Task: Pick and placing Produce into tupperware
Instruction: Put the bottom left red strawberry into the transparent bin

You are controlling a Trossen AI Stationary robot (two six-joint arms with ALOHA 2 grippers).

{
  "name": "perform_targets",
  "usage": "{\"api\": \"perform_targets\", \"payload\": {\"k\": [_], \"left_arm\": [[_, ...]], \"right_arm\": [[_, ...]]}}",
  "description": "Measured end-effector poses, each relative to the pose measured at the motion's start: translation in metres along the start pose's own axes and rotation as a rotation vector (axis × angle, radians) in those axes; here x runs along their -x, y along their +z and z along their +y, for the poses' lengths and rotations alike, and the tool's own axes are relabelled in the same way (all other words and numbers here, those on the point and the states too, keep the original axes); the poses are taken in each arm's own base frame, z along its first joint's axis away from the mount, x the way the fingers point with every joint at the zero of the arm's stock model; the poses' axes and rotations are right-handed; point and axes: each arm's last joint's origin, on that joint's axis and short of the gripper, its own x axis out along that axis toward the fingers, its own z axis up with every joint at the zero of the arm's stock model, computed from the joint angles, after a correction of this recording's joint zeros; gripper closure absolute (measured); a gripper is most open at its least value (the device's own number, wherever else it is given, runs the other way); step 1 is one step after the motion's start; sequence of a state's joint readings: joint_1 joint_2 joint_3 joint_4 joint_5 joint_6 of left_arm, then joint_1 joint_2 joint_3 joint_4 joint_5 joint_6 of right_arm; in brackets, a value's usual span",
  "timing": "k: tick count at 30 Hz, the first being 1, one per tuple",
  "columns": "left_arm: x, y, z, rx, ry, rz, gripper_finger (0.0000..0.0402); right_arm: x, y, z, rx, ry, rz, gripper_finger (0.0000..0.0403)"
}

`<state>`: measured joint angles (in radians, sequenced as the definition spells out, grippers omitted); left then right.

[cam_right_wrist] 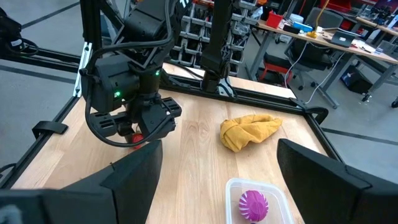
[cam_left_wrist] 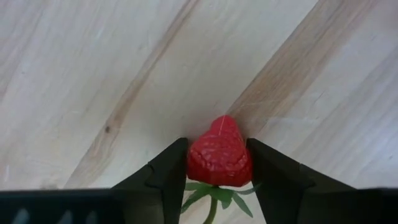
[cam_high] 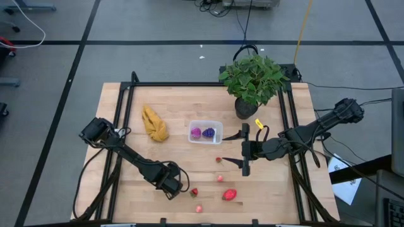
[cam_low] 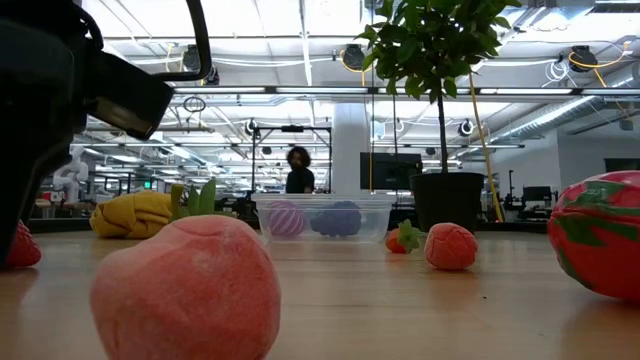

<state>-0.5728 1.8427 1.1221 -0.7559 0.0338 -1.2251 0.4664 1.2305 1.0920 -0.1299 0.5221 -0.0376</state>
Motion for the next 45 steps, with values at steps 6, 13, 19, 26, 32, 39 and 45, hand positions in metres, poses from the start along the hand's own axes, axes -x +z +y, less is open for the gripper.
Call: {"api": "perform_targets", "payload": {"k": [6, 13, 19, 26, 32, 39, 45], "left_arm": [[0.000, 0.000, 0.000, -0.007, -0.001, 0.001, 0.0272], [0.000, 0.001, 0.000, -0.006, -0.001, 0.002, 0.0258], [0.005, 0.007, -0.001, -0.010, -0.017, 0.006, 0.0253], [0.010, 0.019, -0.001, -0.037, -0.030, -0.003, 0.0263], [0.022, 0.033, 0.003, -0.071, 0.002, 0.010, 0.0247], [0.056, 0.062, 0.009, -0.154, 0.102, -0.048, 0.0245], [0.089, 0.093, 0.022, -0.221, 0.238, -0.151, 0.0246]], "right_arm": [[0.000, 0.000, 0.000, 0.000, 0.000, 0.000, 0.0094], [0.000, 0.000, 0.000, 0.000, 0.000, 0.000, 0.0094], [0.000, 0.000, 0.000, 0.000, 0.000, 0.000, 0.0094], [0.000, 0.000, 0.000, 0.000, 0.000, 0.000, 0.0094], [0.000, 0.000, 0.000, 0.001, 0.000, 0.001, 0.0094], [0.000, 0.000, 0.000, 0.002, 0.000, 0.001, 0.0094], [0.000, 0.000, 0.000, 0.008, 0.000, 0.000, 0.0094]]}}
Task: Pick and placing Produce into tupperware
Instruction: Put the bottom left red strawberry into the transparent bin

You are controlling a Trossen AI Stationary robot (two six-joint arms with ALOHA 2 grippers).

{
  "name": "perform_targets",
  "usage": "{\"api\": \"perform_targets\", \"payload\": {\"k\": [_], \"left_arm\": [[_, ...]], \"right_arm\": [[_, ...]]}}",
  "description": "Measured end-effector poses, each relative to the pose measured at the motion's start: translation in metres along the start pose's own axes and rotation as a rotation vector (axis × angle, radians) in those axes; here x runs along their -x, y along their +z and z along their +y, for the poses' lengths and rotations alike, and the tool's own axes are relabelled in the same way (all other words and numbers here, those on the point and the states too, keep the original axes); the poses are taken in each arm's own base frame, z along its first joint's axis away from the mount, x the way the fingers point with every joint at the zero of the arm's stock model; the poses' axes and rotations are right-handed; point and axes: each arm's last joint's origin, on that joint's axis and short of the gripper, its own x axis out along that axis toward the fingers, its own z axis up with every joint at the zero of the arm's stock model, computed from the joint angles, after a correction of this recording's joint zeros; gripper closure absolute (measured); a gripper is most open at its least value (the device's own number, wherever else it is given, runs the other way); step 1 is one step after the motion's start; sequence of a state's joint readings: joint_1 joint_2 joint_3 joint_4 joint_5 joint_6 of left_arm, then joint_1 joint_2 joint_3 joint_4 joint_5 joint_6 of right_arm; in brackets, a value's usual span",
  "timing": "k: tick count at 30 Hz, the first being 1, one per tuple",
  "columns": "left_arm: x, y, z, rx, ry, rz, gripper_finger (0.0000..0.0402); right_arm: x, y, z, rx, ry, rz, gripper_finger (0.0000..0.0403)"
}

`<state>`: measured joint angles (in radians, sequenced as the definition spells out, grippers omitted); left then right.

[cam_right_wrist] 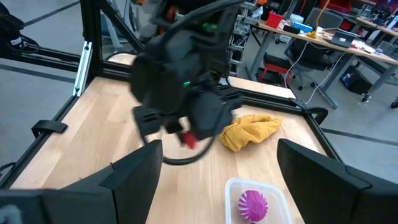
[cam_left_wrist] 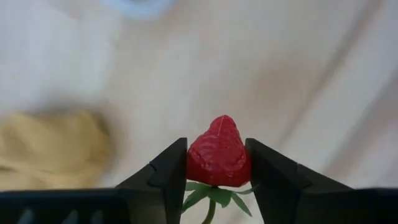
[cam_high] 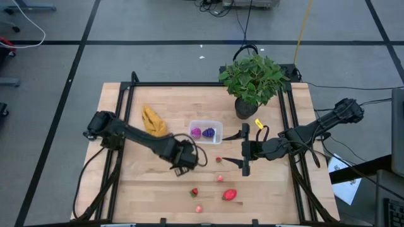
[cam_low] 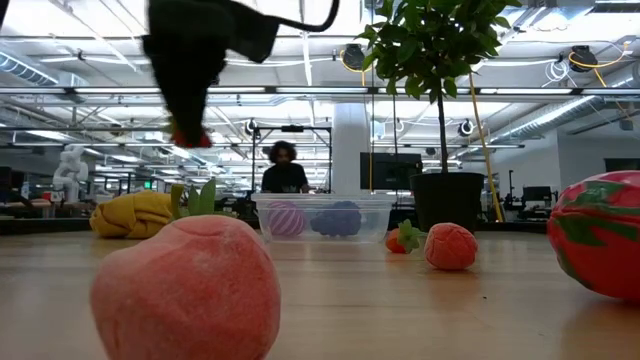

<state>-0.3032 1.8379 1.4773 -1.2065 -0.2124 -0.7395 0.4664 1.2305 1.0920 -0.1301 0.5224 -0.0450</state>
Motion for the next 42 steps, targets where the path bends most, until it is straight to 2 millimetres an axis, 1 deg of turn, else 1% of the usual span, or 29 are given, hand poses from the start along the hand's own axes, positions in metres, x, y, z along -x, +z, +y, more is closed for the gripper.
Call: {"api": "perform_targets", "payload": {"k": [4, 10, 14, 17, 23, 27, 30, 34, 42], "left_arm": [[0.007, 0.019, 0.017, -0.029, 0.066, -0.066, 0.0239], [0.004, 0.041, 0.039, -0.053, 0.106, -0.120, 0.0240], [0.002, 0.057, 0.048, -0.067, 0.080, -0.191, 0.0244], [0.001, 0.068, 0.052, -0.091, 0.057, -0.255, 0.0244], [0.001, 0.085, 0.062, -0.091, 0.035, -0.348, 0.0244], [-0.001, 0.092, 0.070, -0.063, 0.032, -0.376, 0.0245], [-0.005, 0.096, 0.072, -0.050, 0.004, -0.373, 0.0245], [-0.018, 0.101, 0.067, -0.066, -0.032, -0.372, 0.0245], [-0.060, 0.108, 0.054, -0.123, -0.034, -0.272, 0.0245]], "right_arm": [[0.006, 0.004, -0.004, 0.021, -0.005, -0.027, 0.0094], [0.032, 0.017, -0.020, -0.010, -0.015, -0.108, 0.0094], [0.051, 0.021, -0.031, -0.029, -0.020, -0.140, 0.0094], [0.059, 0.020, -0.035, -0.035, -0.019, -0.139, 0.0094], [0.061, 0.018, -0.037, -0.021, -0.018, -0.114, 0.0094], [0.061, 0.015, -0.036, -0.005, -0.015, -0.087, 0.0094], [0.061, 0.014, -0.036, 0.002, -0.015, -0.075, 0.0094], [0.061, 0.014, -0.036, 0.000, -0.016, -0.078, 0.0094], [0.060, 0.012, -0.036, -0.013, -0.014, -0.062, 0.0094]]}}
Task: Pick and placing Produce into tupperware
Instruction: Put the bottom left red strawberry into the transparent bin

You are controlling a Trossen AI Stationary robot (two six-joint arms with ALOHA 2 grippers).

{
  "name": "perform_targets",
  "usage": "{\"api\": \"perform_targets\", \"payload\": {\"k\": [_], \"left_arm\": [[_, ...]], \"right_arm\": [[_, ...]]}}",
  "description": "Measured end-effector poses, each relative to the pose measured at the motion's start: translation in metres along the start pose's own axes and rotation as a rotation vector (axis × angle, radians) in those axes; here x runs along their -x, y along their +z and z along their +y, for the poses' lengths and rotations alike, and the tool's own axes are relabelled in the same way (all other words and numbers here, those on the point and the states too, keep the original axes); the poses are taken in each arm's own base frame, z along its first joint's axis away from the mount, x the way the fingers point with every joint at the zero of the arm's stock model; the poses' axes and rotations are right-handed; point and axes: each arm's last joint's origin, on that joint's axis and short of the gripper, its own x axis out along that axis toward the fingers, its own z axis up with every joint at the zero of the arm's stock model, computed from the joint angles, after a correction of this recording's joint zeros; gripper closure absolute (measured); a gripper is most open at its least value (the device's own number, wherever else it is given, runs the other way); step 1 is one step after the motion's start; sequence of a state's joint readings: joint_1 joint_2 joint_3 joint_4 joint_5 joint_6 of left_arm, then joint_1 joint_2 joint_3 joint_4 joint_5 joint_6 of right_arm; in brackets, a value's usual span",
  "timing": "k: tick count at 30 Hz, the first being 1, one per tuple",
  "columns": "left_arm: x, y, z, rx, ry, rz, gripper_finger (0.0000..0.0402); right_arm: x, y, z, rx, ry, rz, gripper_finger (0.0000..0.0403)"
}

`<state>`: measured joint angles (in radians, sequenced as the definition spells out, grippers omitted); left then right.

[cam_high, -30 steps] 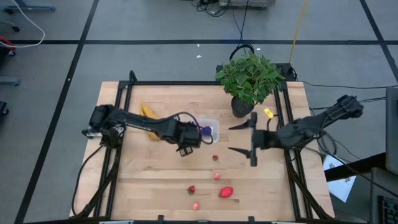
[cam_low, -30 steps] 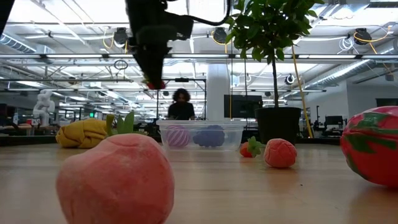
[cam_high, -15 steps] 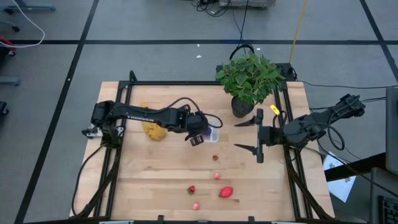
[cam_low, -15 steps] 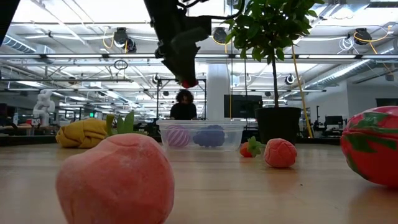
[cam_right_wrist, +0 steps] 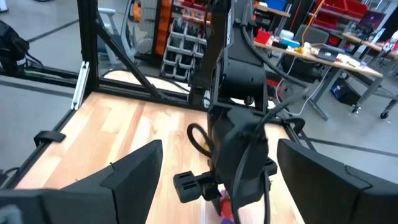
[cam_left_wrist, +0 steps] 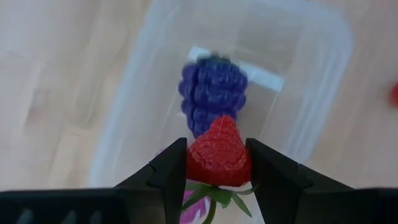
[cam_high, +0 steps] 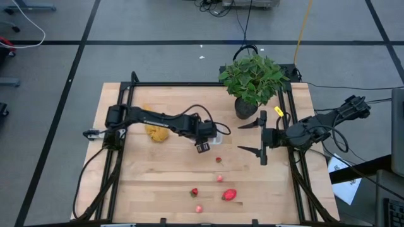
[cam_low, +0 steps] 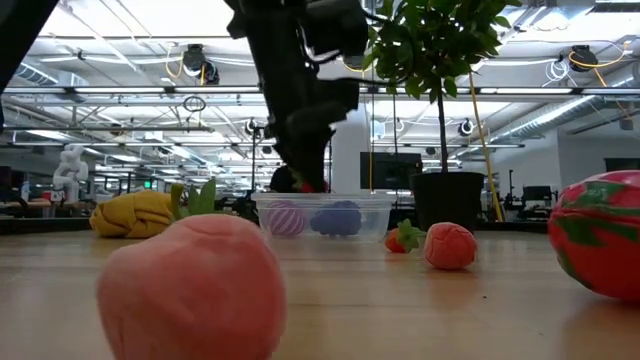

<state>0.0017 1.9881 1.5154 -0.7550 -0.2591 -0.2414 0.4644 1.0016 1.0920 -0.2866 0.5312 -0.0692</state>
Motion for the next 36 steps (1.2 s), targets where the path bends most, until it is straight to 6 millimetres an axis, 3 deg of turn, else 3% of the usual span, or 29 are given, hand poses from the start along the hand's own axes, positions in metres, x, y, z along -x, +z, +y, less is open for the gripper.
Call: {"api": "perform_targets", "payload": {"k": [4, 29, 36], "left_arm": [[-0.0098, -0.0026, -0.0015, -0.008, 0.001, 0.036, 0.0245], [-0.0092, -0.0040, -0.0009, 0.041, -0.030, 0.059, 0.0245], [-0.0091, -0.0040, -0.0013, 0.042, -0.042, 0.062, 0.0215]], "right_arm": [[-0.0001, -0.0005, 0.0001, -0.002, 0.000, 0.005, 0.0094], [-0.0002, -0.0008, 0.0002, -0.001, 0.001, 0.007, 0.0094], [-0.0002, -0.0008, 0.0002, -0.001, 0.001, 0.007, 0.0094]]}}
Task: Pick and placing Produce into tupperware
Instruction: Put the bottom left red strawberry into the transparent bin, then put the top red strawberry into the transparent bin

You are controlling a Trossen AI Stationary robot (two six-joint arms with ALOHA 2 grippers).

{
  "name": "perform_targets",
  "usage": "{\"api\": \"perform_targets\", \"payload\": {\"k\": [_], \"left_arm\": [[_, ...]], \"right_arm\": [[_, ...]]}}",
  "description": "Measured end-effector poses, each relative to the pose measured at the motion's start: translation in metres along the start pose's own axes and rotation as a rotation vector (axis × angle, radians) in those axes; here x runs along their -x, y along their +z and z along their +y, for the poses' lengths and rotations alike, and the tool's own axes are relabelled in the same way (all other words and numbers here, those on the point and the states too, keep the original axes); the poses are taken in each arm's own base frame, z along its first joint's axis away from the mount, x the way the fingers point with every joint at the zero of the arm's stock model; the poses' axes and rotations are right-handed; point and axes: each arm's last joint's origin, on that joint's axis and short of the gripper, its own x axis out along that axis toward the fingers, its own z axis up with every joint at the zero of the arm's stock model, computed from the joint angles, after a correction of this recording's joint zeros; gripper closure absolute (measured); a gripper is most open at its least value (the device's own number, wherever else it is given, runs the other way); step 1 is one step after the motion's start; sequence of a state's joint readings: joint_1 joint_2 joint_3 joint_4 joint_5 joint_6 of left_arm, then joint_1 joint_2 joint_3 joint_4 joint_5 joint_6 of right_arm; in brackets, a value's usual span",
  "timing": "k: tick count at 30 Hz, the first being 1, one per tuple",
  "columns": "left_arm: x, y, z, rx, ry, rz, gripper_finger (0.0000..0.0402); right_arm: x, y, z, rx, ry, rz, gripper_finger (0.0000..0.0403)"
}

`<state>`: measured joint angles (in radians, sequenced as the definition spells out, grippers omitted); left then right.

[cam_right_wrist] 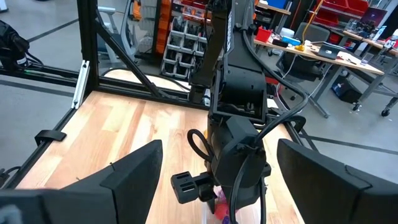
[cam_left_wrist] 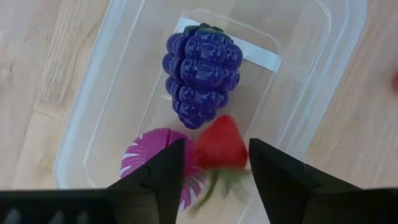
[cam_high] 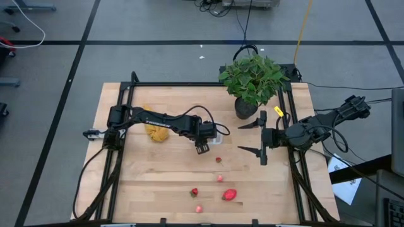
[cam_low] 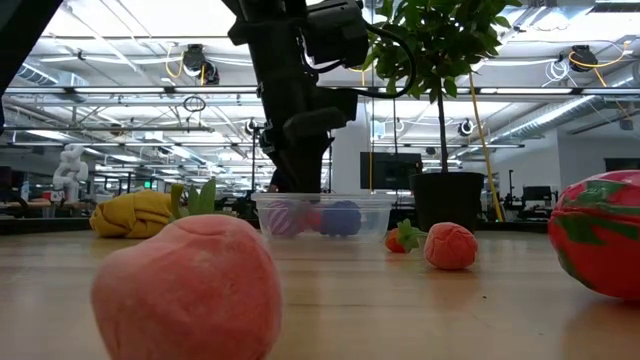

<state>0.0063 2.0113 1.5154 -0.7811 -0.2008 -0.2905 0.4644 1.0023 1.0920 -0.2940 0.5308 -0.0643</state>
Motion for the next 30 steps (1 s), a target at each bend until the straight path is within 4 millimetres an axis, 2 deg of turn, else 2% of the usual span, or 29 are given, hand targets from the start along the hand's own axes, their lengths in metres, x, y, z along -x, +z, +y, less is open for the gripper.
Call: {"api": "perform_targets", "payload": {"k": [7, 13, 15, 17, 20, 25, 30], "left_arm": [[0.000, 0.000, 0.000, -0.002, 0.005, -0.002, 0.0174], [0.001, 0.002, 0.000, -0.039, 0.023, -0.023, 0.0161], [0.010, 0.005, 0.002, -0.061, 0.024, -0.040, 0.0161], [0.028, 0.009, 0.004, -0.060, 0.015, -0.078, 0.0162], [0.057, 0.003, 0.005, -0.075, 0.008, -0.091, 0.0164], [0.100, -0.017, -0.022, -0.105, -0.046, -0.130, 0.0164], [0.111, -0.036, -0.064, -0.186, -0.102, -0.149, 0.0165]], "right_arm": [[0.000, 0.000, 0.000, 0.000, 0.000, 0.000, 0.0094], [-0.001, 0.000, 0.000, 0.001, 0.000, 0.002, 0.0094], [-0.002, -0.001, 0.001, 0.003, 0.000, 0.005, 0.0094], [-0.003, -0.001, 0.002, -0.002, 0.001, 0.010, 0.0094], [-0.003, -0.002, 0.002, -0.017, 0.001, 0.014, 0.0094], [-0.003, -0.002, 0.002, -0.009, 0.002, 0.021, 0.0094], [-0.003, -0.001, 0.002, -0.010, 0.001, 0.013, 0.0094]]}}
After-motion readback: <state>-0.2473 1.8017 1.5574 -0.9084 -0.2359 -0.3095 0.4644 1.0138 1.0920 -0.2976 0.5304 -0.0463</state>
